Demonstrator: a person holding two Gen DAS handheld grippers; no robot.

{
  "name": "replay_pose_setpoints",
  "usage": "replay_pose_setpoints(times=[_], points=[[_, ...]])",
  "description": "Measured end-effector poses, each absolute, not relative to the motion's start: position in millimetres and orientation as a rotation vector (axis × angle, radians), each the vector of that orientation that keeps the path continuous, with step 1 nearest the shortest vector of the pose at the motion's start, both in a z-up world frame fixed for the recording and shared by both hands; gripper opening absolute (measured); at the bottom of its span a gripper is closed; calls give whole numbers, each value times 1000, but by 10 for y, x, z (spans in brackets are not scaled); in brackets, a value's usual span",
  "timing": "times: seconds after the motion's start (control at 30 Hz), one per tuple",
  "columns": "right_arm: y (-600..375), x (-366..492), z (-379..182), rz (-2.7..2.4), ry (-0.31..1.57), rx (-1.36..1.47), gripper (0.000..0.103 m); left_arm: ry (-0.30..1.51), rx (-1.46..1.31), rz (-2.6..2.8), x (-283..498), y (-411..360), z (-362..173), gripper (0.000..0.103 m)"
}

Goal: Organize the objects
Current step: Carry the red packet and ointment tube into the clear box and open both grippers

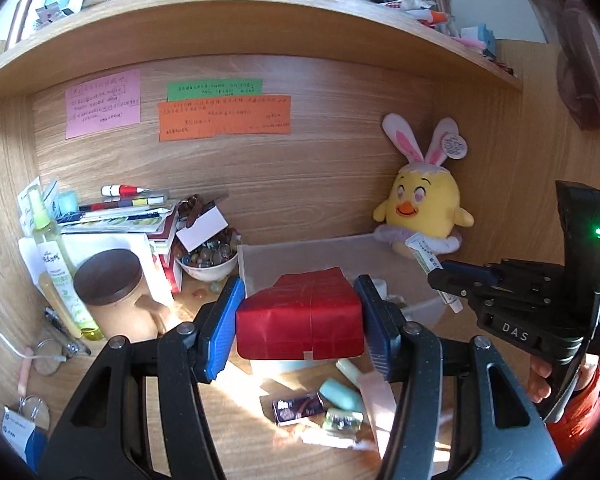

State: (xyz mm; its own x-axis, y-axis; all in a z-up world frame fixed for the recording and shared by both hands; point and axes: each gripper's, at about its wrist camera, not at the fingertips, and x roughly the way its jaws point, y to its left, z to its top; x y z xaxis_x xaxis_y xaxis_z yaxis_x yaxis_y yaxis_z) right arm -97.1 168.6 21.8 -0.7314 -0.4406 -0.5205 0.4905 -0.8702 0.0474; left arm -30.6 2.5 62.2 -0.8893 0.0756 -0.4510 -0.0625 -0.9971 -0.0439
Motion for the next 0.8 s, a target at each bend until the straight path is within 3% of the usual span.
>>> replay_pose_setpoints(times=[0.8], points=[[1470, -1750, 13, -2553, 237, 869, 15, -35, -879, 2967, -1371, 41, 279, 56]])
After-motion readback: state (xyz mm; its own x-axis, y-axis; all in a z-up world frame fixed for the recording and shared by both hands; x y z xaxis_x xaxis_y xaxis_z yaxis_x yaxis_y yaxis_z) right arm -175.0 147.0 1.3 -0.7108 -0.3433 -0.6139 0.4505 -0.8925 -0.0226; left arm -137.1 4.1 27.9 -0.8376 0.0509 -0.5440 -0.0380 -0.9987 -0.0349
